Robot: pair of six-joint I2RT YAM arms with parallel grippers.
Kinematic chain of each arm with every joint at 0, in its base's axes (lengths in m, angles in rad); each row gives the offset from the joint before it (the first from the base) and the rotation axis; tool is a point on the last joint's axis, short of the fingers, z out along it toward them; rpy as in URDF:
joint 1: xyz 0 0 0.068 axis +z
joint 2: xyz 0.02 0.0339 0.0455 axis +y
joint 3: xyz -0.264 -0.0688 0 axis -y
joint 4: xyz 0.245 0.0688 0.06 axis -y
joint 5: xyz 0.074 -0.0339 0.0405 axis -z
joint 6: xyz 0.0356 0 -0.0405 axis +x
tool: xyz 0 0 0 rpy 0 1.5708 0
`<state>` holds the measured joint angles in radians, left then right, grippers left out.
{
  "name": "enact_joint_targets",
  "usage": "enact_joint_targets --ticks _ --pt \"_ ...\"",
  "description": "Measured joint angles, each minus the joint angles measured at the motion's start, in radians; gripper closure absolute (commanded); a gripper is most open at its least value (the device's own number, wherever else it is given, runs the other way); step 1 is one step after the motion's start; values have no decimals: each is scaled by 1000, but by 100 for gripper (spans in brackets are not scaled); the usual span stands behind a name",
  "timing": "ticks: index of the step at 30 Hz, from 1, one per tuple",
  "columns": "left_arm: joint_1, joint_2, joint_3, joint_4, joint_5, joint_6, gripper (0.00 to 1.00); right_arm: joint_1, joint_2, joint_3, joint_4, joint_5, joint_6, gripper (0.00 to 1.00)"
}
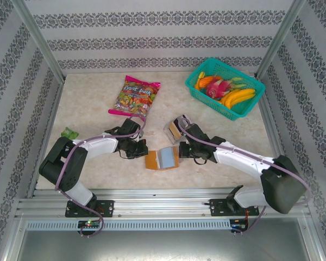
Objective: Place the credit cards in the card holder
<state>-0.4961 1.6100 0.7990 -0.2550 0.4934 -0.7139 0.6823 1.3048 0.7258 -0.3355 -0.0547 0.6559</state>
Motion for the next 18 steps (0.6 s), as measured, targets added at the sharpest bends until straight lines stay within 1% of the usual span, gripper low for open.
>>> enact_joint_targets --ticks 4,9,14,18 --pt "0 -2 0 0 0 -2 100 -8 -64 0 -6 -3 -3 100" --pt "0 -3 0 0 0 -5 100 -10 -79 0 11 -64 0 100" --pt "-1 -8 0 0 1 -15 100 0 -67 0 50 -108 3 100" --pt "-1 -8 0 0 1 -20 100 8 -19 0 69 -119 3 100"
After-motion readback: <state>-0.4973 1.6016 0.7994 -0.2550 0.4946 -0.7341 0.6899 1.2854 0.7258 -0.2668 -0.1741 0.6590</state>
